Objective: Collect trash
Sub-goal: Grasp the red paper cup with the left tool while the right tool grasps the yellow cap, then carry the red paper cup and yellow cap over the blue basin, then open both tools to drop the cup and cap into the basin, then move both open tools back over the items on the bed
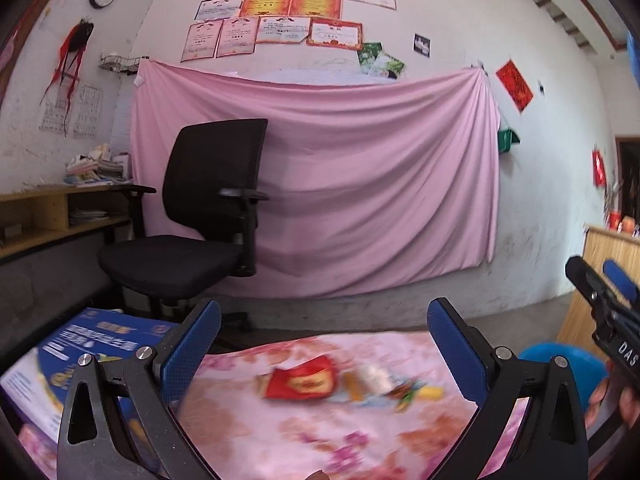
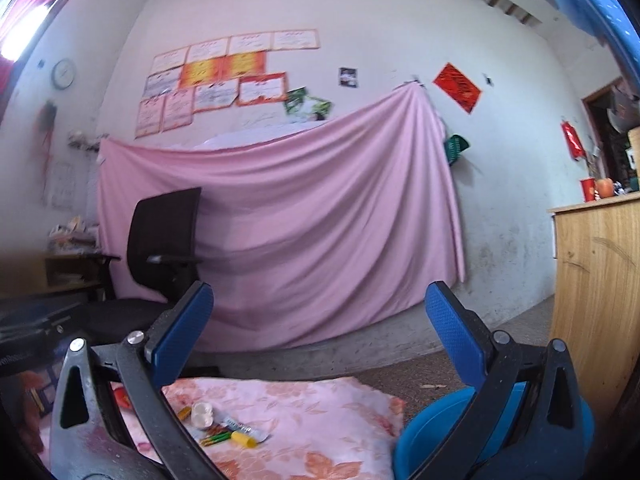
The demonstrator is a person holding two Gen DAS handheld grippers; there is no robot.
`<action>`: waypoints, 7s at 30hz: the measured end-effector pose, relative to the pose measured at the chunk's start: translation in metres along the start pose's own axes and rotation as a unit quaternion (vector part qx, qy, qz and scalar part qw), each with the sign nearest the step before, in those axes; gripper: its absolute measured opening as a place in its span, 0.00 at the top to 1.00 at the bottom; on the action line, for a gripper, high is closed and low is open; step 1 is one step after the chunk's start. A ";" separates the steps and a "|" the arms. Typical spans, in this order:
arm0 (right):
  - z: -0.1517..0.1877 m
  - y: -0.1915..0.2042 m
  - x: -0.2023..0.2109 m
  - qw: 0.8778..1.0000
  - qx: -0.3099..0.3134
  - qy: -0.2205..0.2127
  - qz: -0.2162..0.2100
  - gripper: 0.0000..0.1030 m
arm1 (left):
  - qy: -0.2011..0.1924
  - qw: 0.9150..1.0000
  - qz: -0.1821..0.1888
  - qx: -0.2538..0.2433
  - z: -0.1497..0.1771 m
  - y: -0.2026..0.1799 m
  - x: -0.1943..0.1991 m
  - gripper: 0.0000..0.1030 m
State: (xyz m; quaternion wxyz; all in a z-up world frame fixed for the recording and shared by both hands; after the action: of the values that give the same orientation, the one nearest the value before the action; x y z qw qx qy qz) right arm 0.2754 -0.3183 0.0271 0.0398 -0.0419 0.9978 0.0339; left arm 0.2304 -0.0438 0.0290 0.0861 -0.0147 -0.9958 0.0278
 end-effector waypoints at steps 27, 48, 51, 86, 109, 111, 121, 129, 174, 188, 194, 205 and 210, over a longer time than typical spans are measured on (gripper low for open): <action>0.124 0.034 -0.129 0.914 0.039 0.396 -0.075 0.14 | 0.281 0.958 0.002 0.052 0.084 0.043 -0.129 0.02; 0.160 0.068 -0.144 0.858 0.082 0.486 -0.148 0.26 | 0.307 0.951 0.019 0.020 0.089 0.038 -0.160 0.10; 0.162 0.071 -0.143 0.855 0.091 0.487 -0.153 0.33 | 0.313 0.949 0.018 0.016 0.092 0.037 -0.162 0.25; 0.106 0.071 -0.099 0.923 0.102 0.343 -0.143 0.56 | 0.136 0.989 0.056 0.022 0.044 0.017 -0.064 0.36; -0.015 -0.010 -0.013 0.999 0.005 0.009 -0.037 0.56 | -0.054 0.988 0.139 -0.051 -0.045 -0.097 -0.027 0.36; -0.022 -0.021 -0.007 1.000 0.000 -0.002 -0.022 0.56 | -0.060 0.985 0.152 -0.057 -0.048 -0.114 -0.027 0.36; -0.026 -0.090 0.003 0.998 -0.029 0.002 0.062 0.55 | -0.044 0.971 0.225 -0.068 -0.042 -0.186 -0.038 0.35; -0.005 -0.145 -0.006 0.988 -0.053 0.085 0.118 0.55 | 0.038 0.957 0.284 -0.049 -0.021 -0.236 -0.068 0.36; 0.057 -0.203 -0.042 0.948 -0.114 0.245 0.169 0.53 | 0.193 0.940 0.281 0.022 -0.003 -0.238 -0.138 0.22; 0.011 -0.161 -0.024 0.977 -0.094 0.131 0.137 0.00 | 0.051 0.984 0.170 0.033 -0.033 -0.147 -0.092 0.01; -0.009 -0.117 -0.014 0.991 -0.078 0.051 0.094 0.00 | 0.017 0.992 0.123 0.035 -0.035 -0.098 -0.070 0.01; -0.022 -0.033 -0.003 0.999 -0.017 -0.026 0.028 0.00 | -0.028 0.999 0.040 0.023 -0.032 -0.020 -0.033 0.01; -0.017 -0.002 -0.010 1.000 0.003 -0.025 0.004 0.00 | -0.004 1.000 0.019 0.016 -0.017 0.003 -0.035 0.01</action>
State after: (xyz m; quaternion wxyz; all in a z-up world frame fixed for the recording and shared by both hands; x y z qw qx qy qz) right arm 0.2843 -0.3212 0.0444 0.0648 -0.0367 0.9967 0.0322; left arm 0.2682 -0.0416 0.0397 0.0821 -0.0323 -0.9950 0.0459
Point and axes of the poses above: each gripper's, at about its wrist camera, not at the fingertips, and x roughly against the way its jaws point, y to its left, z to its underside, the point moved 3 cm from there along -x, roughly the way its jaws point, and after that the axes turned 7 degrees about z, right-handed, at the moved point
